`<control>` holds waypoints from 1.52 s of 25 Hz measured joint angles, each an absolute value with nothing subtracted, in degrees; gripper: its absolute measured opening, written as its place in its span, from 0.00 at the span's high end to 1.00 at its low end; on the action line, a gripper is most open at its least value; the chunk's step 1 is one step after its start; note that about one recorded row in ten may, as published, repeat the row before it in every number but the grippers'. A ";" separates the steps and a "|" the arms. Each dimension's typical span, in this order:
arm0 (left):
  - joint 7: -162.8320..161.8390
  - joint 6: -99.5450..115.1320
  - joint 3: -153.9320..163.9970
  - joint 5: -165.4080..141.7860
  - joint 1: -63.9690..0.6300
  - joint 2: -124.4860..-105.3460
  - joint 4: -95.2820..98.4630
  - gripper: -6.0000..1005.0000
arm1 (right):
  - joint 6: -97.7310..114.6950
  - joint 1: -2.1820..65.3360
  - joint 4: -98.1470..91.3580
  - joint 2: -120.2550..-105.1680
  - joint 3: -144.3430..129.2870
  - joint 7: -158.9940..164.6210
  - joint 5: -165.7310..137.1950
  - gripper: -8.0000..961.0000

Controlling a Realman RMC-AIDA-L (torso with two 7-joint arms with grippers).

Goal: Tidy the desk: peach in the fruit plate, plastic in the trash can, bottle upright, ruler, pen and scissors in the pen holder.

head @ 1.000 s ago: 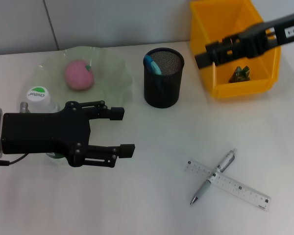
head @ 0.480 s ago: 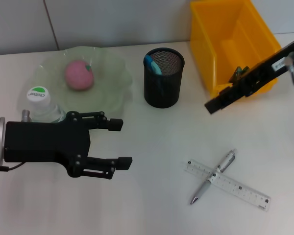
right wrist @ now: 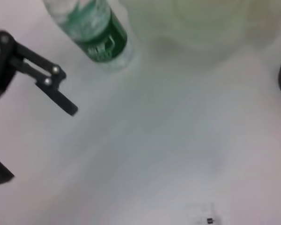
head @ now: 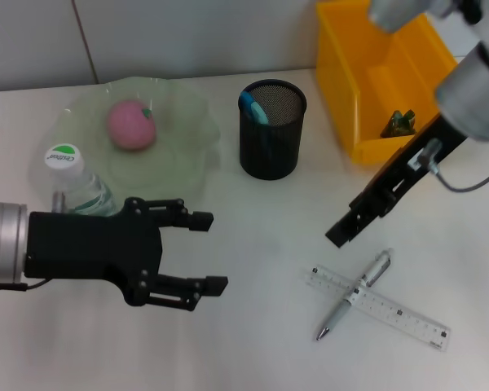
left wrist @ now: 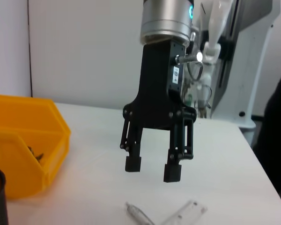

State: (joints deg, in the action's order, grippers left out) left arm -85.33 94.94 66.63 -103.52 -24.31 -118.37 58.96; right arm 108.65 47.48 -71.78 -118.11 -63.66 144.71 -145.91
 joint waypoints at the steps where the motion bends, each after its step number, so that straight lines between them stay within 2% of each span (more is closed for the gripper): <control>1: -85.09 94.70 66.98 -104.06 -24.32 -118.37 58.85 0.16 | 108.65 47.48 -71.78 -118.11 -63.66 144.71 -145.91 0.25; 4: -84.60 94.62 67.13 -105.30 -24.36 -118.37 57.99 0.16 | 106.81 47.38 -72.06 -119.16 -68.03 145.61 -147.21 0.25; 12: -83.99 94.62 67.08 -105.52 -24.26 -118.36 56.99 0.16 | 101.81 47.08 -69.33 -119.22 -75.29 147.10 -147.12 0.25; 16: -80.81 94.64 66.66 -105.46 -21.86 -118.39 55.13 0.16 | 100.00 46.81 -68.22 -119.30 -78.80 147.81 -147.07 0.25; 38: -78.66 94.56 66.25 -105.04 -21.86 -118.47 52.20 0.16 | 90.74 44.66 -66.42 -119.44 -92.52 149.81 -148.12 0.25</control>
